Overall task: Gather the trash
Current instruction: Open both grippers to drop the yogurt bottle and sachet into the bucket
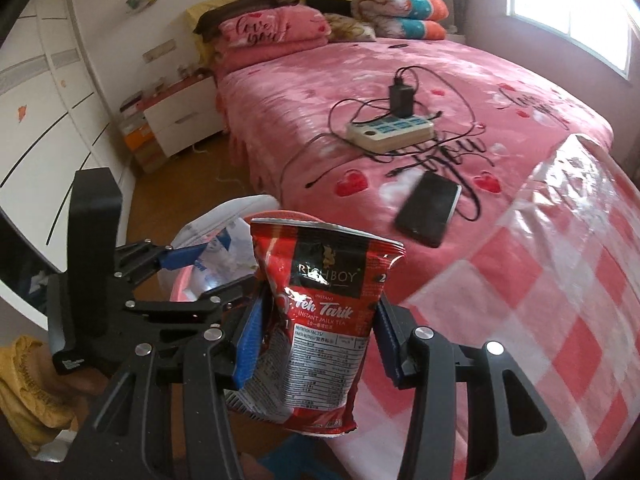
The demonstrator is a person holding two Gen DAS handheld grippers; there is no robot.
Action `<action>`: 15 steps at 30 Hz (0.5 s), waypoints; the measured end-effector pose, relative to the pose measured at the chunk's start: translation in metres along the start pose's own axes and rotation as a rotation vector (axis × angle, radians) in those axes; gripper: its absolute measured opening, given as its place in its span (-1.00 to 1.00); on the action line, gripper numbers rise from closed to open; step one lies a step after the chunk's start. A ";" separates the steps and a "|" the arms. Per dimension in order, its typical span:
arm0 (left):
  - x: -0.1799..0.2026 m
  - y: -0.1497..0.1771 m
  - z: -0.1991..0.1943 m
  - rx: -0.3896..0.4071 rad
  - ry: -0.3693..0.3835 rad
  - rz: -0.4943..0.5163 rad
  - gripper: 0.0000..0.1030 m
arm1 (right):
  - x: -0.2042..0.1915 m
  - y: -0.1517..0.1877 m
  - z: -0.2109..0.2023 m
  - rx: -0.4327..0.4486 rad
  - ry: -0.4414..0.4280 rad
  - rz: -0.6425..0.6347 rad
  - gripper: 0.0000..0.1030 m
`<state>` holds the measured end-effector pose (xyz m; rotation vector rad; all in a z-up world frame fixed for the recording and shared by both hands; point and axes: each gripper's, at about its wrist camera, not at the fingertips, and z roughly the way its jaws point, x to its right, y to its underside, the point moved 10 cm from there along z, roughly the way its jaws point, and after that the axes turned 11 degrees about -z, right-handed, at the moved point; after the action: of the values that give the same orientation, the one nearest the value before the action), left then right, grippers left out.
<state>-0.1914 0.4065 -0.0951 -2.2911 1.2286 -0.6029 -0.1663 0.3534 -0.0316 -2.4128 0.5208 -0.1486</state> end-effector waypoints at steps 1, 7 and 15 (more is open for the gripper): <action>-0.003 0.001 0.002 -0.003 -0.005 -0.005 0.20 | -0.001 0.000 0.002 -0.002 -0.004 -0.002 -0.03; -0.014 0.003 0.010 -0.023 -0.024 -0.028 0.20 | -0.010 -0.002 0.016 -0.017 -0.027 -0.014 0.00; -0.026 0.007 0.018 -0.050 -0.066 -0.046 0.43 | -0.015 -0.003 0.025 -0.007 -0.056 0.006 0.51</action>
<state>-0.1985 0.4283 -0.1177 -2.3669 1.1756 -0.5140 -0.1729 0.3761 -0.0482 -2.4148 0.5042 -0.0761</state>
